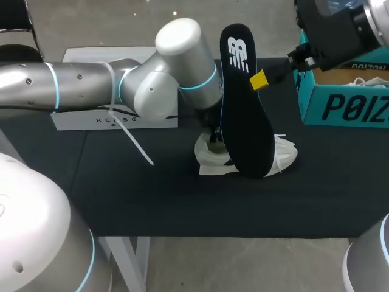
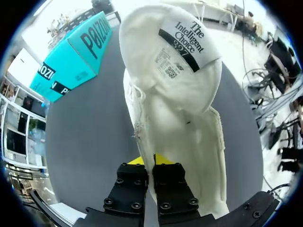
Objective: Take the shoe out of the shoebox, open the shoe tongue, remove and reinsert the insole, then place the shoe into the shoebox
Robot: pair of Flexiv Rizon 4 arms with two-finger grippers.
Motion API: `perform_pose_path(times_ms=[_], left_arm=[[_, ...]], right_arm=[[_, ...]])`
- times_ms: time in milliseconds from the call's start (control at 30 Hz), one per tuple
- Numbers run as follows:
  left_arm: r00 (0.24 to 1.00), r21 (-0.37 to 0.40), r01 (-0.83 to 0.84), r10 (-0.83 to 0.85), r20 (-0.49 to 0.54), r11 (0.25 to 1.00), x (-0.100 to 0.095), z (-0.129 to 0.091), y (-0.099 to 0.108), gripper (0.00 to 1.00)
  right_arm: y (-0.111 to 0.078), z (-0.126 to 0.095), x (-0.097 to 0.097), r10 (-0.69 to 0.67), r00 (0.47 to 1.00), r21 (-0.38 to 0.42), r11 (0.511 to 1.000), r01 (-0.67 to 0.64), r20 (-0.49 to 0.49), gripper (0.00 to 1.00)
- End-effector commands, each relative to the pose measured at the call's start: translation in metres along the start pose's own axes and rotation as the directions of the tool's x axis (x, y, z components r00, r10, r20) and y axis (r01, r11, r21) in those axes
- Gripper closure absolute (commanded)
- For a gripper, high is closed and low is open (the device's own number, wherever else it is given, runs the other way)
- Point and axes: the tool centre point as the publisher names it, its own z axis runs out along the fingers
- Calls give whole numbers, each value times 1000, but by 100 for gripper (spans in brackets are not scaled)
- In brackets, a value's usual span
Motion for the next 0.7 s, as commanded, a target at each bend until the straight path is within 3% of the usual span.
perform_pose_path(times_ms=[33,233,500,700], left_arm=[[1000,16,-29,29,-3,999,-3,-4,0,100],[990,58,-137,139,-37,989,-7,-12,-6,100],[949,24,-313,313,-44,950,-16,-18,-11,100],[906,146,-397,412,-96,906,-29,-32,-20,100]], right_arm=[[3,2,0,1,1000,5,1000,-1,0,100],[3,2,0,1,1000,5,1000,-1,0,100],[3,2,0,1,1000,5,1000,-1,0,100],[3,2,0,1,1000,5,1000,-1,0,100]])
